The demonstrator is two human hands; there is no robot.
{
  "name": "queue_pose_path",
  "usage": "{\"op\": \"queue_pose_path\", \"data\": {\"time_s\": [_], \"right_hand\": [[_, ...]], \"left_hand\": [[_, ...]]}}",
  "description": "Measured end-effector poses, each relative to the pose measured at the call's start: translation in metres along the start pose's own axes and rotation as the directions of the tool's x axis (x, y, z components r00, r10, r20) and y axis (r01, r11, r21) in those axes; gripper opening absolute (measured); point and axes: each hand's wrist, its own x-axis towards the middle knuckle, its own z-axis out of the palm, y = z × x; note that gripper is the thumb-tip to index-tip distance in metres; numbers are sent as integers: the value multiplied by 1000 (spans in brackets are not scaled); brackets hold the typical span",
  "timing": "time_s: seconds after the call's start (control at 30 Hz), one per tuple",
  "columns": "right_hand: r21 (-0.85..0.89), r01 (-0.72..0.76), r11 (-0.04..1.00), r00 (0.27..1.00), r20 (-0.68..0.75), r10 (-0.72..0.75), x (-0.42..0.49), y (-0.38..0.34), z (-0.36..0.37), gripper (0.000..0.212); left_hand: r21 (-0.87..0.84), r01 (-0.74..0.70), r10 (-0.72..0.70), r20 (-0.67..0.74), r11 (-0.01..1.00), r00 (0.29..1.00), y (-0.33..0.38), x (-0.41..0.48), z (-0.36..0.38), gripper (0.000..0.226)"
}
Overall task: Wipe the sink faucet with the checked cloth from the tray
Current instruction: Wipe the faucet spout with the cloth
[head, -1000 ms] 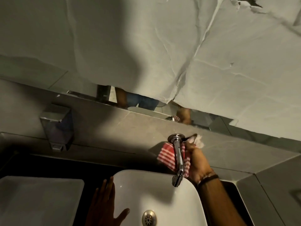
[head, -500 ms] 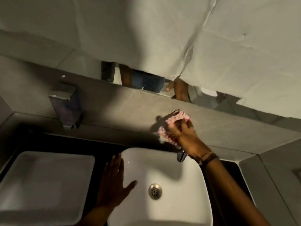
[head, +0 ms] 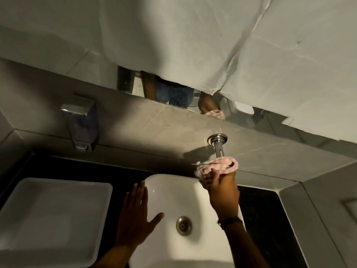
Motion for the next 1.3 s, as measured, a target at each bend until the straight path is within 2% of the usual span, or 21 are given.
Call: {"op": "queue_pose_path", "data": {"time_s": [0.07, 0.1, 0.17, 0.2, 0.27, 0.33, 0.4, 0.43, 0.53, 0.6, 0.67, 0.7, 0.77, 0.87, 0.9, 0.97, 1.03, 1.13, 1.17, 1.23, 1.3], "right_hand": [[-59, 9, 998, 998, 64, -6, 39, -14, -2, 49], [-60, -10, 998, 989, 148, 18, 61, -25, -7, 46], [45, -67, 997, 950, 308, 50, 93, -46, -13, 44], [96, -85, 992, 950, 307, 51, 96, -47, -12, 45], [125, -55, 991, 990, 134, 39, 76, -34, -2, 48], [250, -2, 968, 997, -77, 21, 30, -8, 15, 47], [413, 62, 909, 994, -103, -22, -12, 14, 31, 52], [429, 86, 899, 993, -108, -44, -21, 22, 36, 53], [239, 109, 965, 990, -116, -83, 8, 17, 22, 55], [41, 121, 992, 992, 30, -122, 62, 0, 8, 48], [26, 24, 999, 961, 275, -30, 103, -31, -6, 47], [54, -31, 998, 944, 329, 12, 111, -39, -7, 48], [69, -34, 997, 968, 252, 16, 101, -35, 0, 49], [196, 72, 978, 990, -132, -46, 39, 7, 23, 48], [304, 112, 946, 982, -177, -60, 16, 22, 32, 51], [486, 112, 867, 989, -143, -47, -7, 42, 55, 66], [658, -12, 753, 999, -32, 43, -12, 50, 64, 75], [856, -250, 453, 958, 150, 245, -21, 54, 60, 64], [884, -361, 297, 918, 282, 278, -29, 55, 57, 65], [820, -572, -8, 799, 559, 224, -51, 60, 57, 81], [673, -722, -160, 664, 739, 115, -77, 62, 60, 91]], "left_hand": [[11, -4, 4, -9, 1000, 1000, -2, 2, 0, 111], [18, -4, 4, -9, 1000, 1000, -1, 3, 0, 111], [28, -10, 10, 1, 1000, 1000, -1, 3, -1, 111], [28, -14, 14, 8, 1000, 1000, 0, 1, -1, 111], [21, -13, 13, -3, 1000, 1000, -1, 0, -1, 111], [21, -3, 3, -9, 1000, 1000, 1, 1, -1, 111], [-12, -3, 3, -9, 1000, 1000, 1, 1, 0, 111], [-28, 3, -3, -4, 1000, 1000, 0, 1, 0, 111], [-6, 15, -15, -8, 1000, 1000, -1, 3, 0, 111], [14, 8, -8, -11, 1000, 1000, 0, 7, 0, 110], [20, -12, 12, -2, 1000, 1000, 1, 6, 0, 110], [19, -14, 14, 4, 1000, 1000, 0, 4, 0, 110], [15, -3, 3, 2, 1000, 1000, 0, 1, -1, 111], [11, 5, -5, 4, 1000, 1000, 2, 2, 0, 110], [1, 10, -10, 6, 1000, 1000, 3, 2, 1, 110], [-22, 23, -23, 10, 999, 1000, 2, 5, 0, 110], [-21, 26, -26, 40, 999, 999, 2, 4, -2, 110], [-17, 27, -27, 39, 999, 999, 3, 2, -10, 103], [-25, 15, -15, 21, 1000, 1000, 6, -1, -16, 98], [-80, 13, -14, -6, 997, 1000, 13, -8, -31, 87], [-299, 152, -142, 55, 942, 988, 22, -15, -53, 90]]}}
